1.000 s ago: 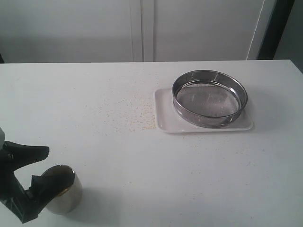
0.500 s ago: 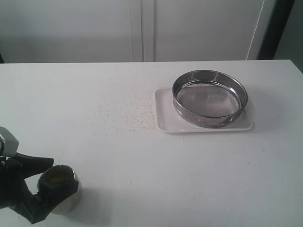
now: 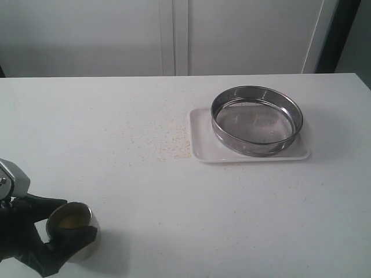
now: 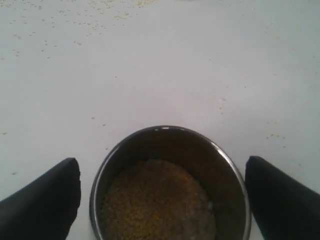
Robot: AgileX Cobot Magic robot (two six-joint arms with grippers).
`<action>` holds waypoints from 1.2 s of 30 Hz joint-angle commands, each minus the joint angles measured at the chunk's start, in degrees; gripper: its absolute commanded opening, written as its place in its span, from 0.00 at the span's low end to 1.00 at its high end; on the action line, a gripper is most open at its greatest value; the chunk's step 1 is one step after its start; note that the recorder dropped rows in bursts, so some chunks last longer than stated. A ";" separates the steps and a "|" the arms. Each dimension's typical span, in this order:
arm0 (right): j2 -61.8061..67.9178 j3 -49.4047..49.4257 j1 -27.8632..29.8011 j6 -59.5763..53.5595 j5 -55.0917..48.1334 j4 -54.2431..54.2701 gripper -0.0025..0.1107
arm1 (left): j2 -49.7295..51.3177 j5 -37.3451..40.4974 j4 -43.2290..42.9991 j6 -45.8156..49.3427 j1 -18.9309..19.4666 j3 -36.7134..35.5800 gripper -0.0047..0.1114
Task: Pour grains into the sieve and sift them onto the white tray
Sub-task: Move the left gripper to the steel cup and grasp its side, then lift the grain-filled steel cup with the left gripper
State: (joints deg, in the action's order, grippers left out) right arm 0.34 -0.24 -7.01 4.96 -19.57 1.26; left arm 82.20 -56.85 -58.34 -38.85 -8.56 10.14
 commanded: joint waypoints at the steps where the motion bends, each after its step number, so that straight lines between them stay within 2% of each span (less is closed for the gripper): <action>1: -0.34 0.24 0.16 0.10 0.36 -0.21 0.02 | 1.78 -2.62 1.41 3.37 -0.18 -0.39 0.81; 16: -0.34 0.24 0.16 0.10 0.36 -0.21 0.02 | 8.34 -4.78 5.58 9.63 -0.18 -0.39 0.81; 29: -0.34 0.24 0.16 0.10 0.36 -0.21 0.02 | 16.07 -11.13 9.63 17.07 -0.18 -0.39 0.81; 31: -0.34 0.24 0.16 0.10 0.36 -0.21 0.02 | 16.88 -11.49 10.06 18.27 -0.18 -0.28 0.75; 34: -0.34 0.24 0.16 0.10 0.36 -0.21 0.02 | 17.24 -11.49 10.76 18.27 -0.18 -0.05 0.52; 36: -0.34 0.24 0.16 0.10 0.36 -0.21 0.02 | 17.24 -11.38 11.03 18.27 -0.18 -0.05 0.44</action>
State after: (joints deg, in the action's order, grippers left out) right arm 0.34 -0.24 -7.01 4.96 -19.57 1.26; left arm 99.33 -68.54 -48.64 -20.69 -8.56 10.14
